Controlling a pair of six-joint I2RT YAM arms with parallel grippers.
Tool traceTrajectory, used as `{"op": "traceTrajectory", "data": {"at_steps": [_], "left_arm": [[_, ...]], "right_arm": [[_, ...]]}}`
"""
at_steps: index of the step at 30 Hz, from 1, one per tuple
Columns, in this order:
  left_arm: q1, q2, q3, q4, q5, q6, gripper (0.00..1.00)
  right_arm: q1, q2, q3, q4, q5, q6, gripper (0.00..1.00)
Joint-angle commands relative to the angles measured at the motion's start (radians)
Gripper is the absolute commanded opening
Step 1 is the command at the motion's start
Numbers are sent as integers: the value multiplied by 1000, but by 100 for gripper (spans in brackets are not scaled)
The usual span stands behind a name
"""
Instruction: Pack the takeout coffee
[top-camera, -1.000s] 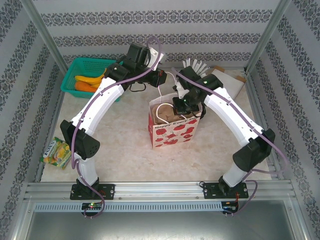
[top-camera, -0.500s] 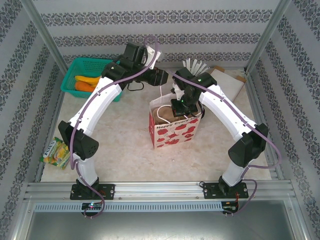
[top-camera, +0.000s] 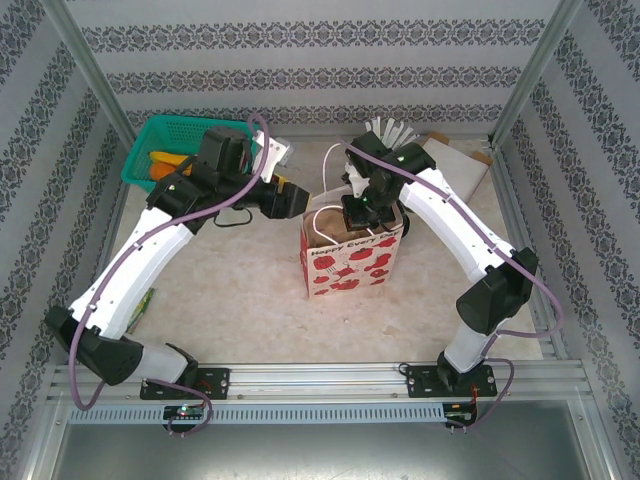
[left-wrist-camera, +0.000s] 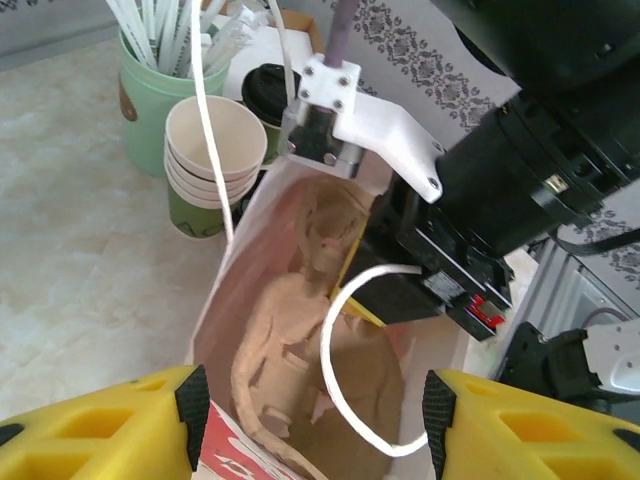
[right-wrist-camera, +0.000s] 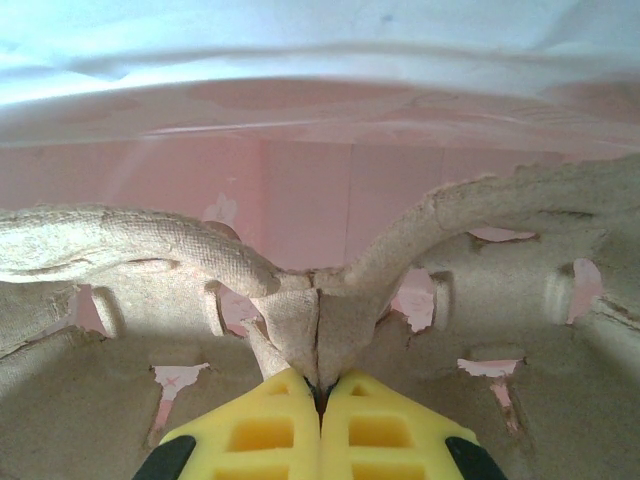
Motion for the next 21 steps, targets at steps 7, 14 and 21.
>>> {"op": "traceTrajectory", "data": {"at_steps": [7, 14, 21], "left_arm": [[-36, 6, -50, 37, 98, 9, 60], [-61, 73, 2, -24, 46, 53, 55], [-80, 131, 44, -53, 6, 76, 54]], "right_arm": [[17, 5, 48, -22, 35, 17, 0], [20, 1, 51, -22, 35, 20, 0], [22, -6, 42, -9, 29, 23, 0]]}}
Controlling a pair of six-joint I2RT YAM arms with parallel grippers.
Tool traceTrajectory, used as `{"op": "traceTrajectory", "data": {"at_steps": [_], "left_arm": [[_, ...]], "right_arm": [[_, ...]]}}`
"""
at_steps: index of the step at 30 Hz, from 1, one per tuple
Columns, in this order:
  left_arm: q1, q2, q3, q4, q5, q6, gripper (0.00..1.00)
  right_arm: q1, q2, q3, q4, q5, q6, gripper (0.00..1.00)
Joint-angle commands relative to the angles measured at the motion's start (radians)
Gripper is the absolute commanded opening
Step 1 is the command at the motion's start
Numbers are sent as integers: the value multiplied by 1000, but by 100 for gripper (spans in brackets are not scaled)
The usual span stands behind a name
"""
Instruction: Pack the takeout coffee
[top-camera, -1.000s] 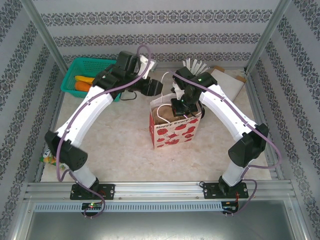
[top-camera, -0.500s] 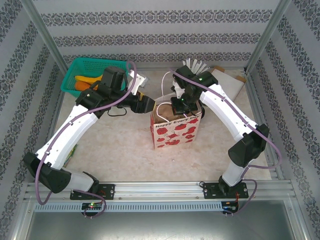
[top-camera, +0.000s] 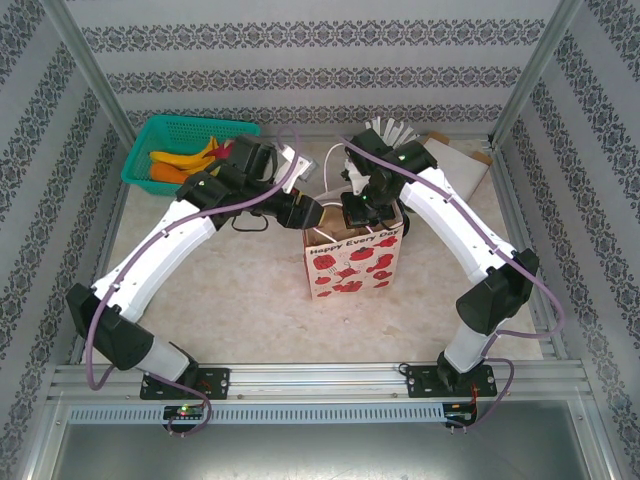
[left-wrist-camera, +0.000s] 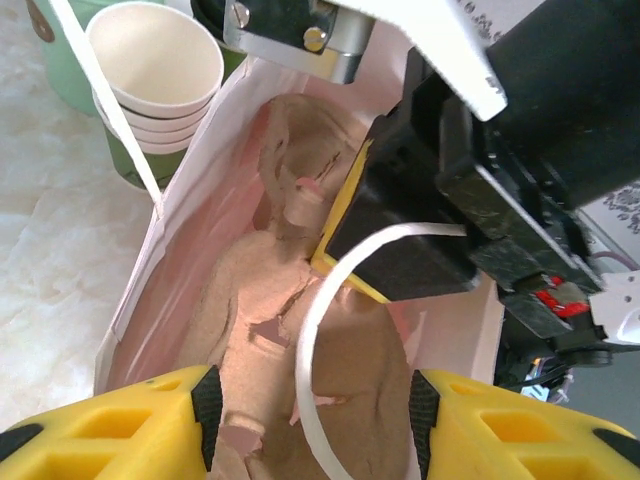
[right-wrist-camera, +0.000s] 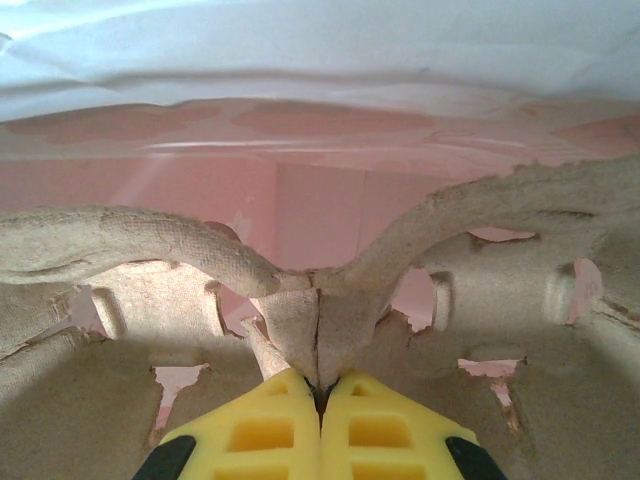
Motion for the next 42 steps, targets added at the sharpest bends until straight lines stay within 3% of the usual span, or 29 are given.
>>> {"op": "traceTrajectory", "data": {"at_steps": [1, 4, 9, 14, 22, 26, 42], "left_arm": [[-20, 22, 52, -41, -19, 41, 54], [-29, 42, 70, -51, -23, 59, 48], [-31, 17, 49, -27, 14, 98, 15], [-30, -74, -48, -31, 44, 200, 1], [-56, -105, -39, -170, 230, 363, 0], [-70, -149, -66, -176, 270, 419, 0], [-158, -137, -8, 40, 224, 376, 1]], "right_arm": [[11, -6, 14, -6, 13, 23, 0], [11, -9, 12, -2, 13, 24, 0], [9, -1, 11, 0, 14, 41, 0], [5, -13, -9, 26, 10, 76, 0], [-20, -16, -37, 52, -57, 118, 0], [-38, -26, -51, 70, -87, 138, 0], [20, 26, -69, 13, 76, 112, 0]]}}
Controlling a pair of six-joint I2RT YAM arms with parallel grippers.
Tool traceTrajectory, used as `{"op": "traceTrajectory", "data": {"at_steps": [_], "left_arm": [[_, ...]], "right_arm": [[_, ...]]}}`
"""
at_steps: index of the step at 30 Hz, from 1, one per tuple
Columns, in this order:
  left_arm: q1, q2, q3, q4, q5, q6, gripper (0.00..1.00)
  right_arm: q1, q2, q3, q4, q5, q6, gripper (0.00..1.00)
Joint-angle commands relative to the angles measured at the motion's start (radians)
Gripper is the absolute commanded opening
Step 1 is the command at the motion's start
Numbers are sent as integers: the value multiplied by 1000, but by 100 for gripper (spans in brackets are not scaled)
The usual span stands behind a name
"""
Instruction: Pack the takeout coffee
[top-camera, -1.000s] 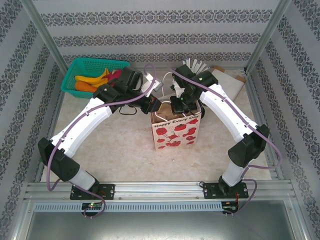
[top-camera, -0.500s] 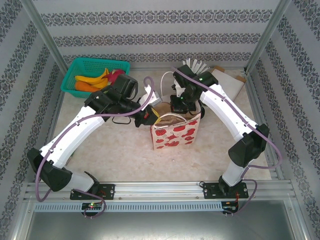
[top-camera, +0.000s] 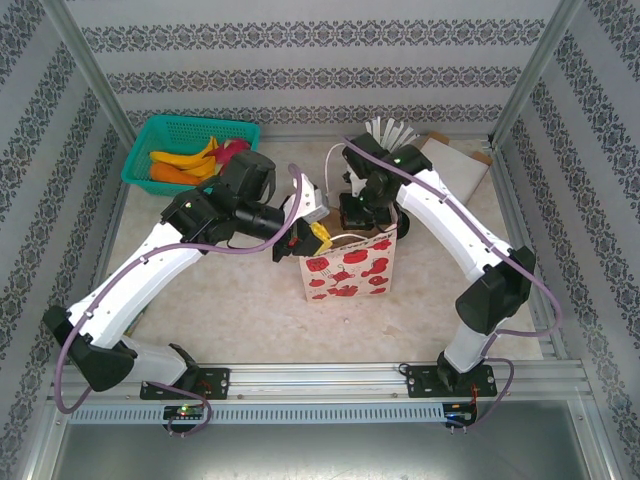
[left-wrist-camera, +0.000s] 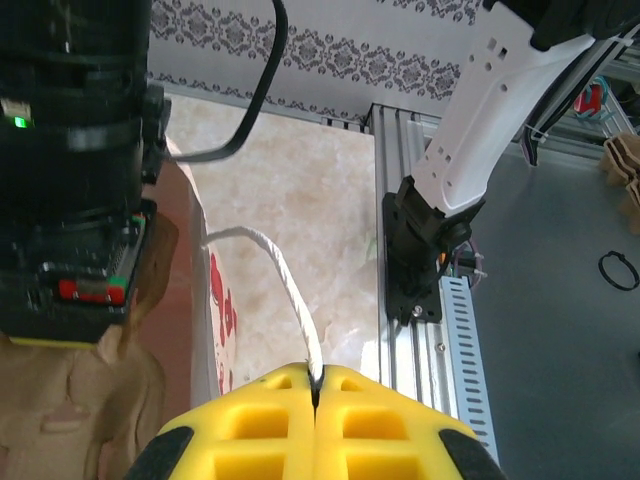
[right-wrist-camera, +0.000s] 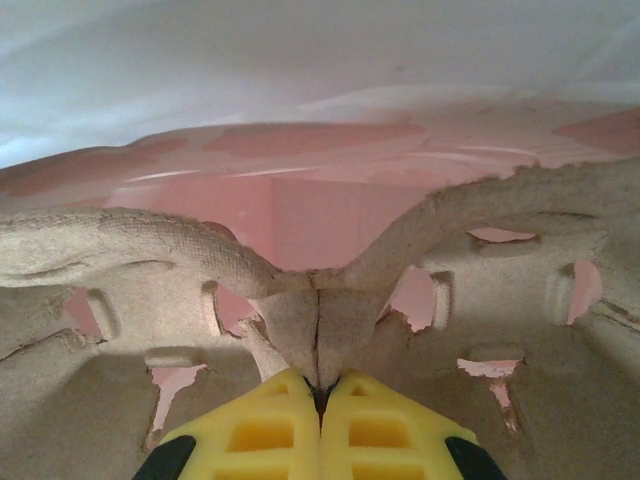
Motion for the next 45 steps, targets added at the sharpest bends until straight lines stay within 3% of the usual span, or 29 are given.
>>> {"op": "traceTrajectory", "data": {"at_steps": [1, 10, 16, 18, 20, 22, 24, 29, 31, 33, 39, 42, 45], "left_arm": [[-32, 9, 36, 79, -9, -10, 1], [-48, 36, 59, 176, -119, -105, 1], [-45, 39, 75, 176, -151, -117, 11], [-38, 45, 92, 161, -187, -122, 41], [-14, 42, 91, 168, -183, -133, 62], [36, 24, 52, 197, -40, -104, 72], [83, 10, 2, 260, 31, -119, 78], [198, 52, -3, 346, -96, -263, 81], [235, 97, 9, 370, -185, -339, 78], [250, 158, 55, 339, -196, -362, 74], [251, 317, 199, 286, -38, -356, 70], [250, 370, 247, 279, -36, -365, 61], [251, 411, 290, 279, -6, -369, 46]], "right_arm": [[21, 23, -26, -24, 74, -9, 0], [38, 15, -111, 26, 92, -11, 0], [47, 9, -144, 55, 81, -50, 0], [47, 1, -161, 71, 82, -58, 0], [47, -6, -178, 88, 79, -69, 0], [48, -16, -196, 108, 73, -81, 0], [48, -27, -216, 134, 65, -91, 0], [48, -67, -273, 202, 46, -116, 0], [48, -74, -295, 216, 44, -127, 0], [47, -78, -308, 219, 44, -129, 0], [48, -83, -319, 244, 25, -119, 0], [48, -91, -327, 258, 14, -112, 0], [48, -94, -329, 261, 18, -111, 0]]}}
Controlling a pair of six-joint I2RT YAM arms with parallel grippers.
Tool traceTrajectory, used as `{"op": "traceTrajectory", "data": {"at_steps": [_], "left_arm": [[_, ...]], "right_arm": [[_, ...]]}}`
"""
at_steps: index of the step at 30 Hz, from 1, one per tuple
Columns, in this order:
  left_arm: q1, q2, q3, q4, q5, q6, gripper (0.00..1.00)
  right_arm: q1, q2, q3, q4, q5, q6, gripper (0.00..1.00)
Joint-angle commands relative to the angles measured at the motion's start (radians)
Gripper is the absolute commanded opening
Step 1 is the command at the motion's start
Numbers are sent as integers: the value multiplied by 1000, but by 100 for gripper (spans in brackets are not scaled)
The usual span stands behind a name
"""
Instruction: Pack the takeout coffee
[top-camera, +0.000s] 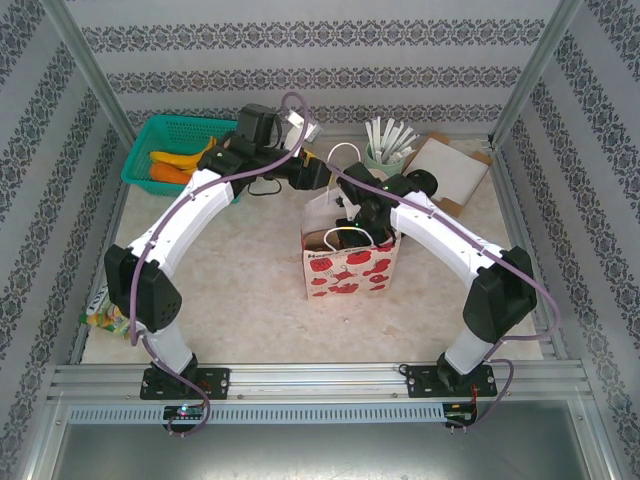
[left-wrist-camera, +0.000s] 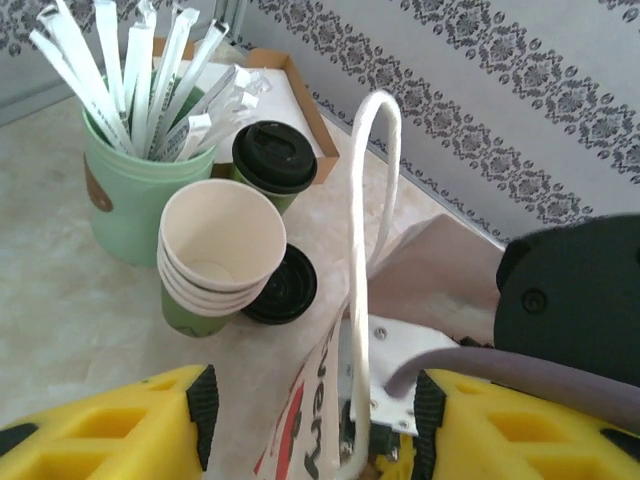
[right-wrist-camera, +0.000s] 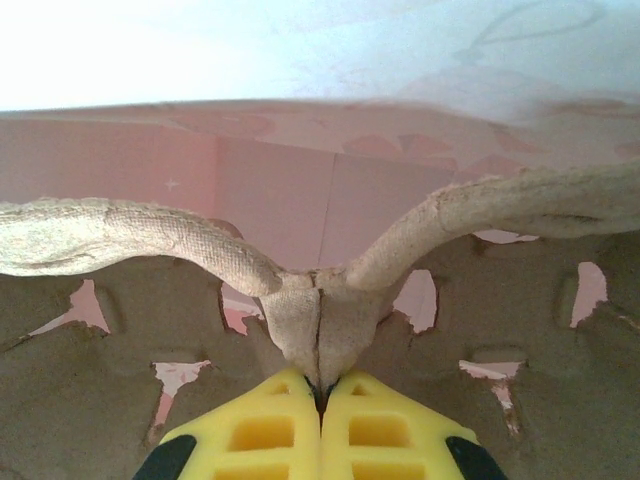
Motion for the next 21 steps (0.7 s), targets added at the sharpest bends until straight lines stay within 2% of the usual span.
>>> {"op": "traceTrajectory", "data": {"at_steps": [1, 4, 7, 10, 17, 21], "left_arm": [[1, 23, 77, 6, 64, -21, 38], [1, 38, 90, 7, 43, -43, 15], [0, 22, 74, 20, 10, -82, 1], [-1, -9, 46, 33, -32, -123, 0], [-3, -61, 7, 37, -55, -165, 0], [-3, -59, 23, 13, -136, -193, 0]], "right_arm": [[11, -30, -14, 20, -12, -2, 0], [10, -31, -12, 9, 13, 23, 0], [5, -15, -4, -30, 56, 64, 0], [2, 10, 5, -59, 73, 100, 0], [1, 94, 85, -151, 89, 123, 0], [2, 122, 98, -161, 76, 96, 0]]}}
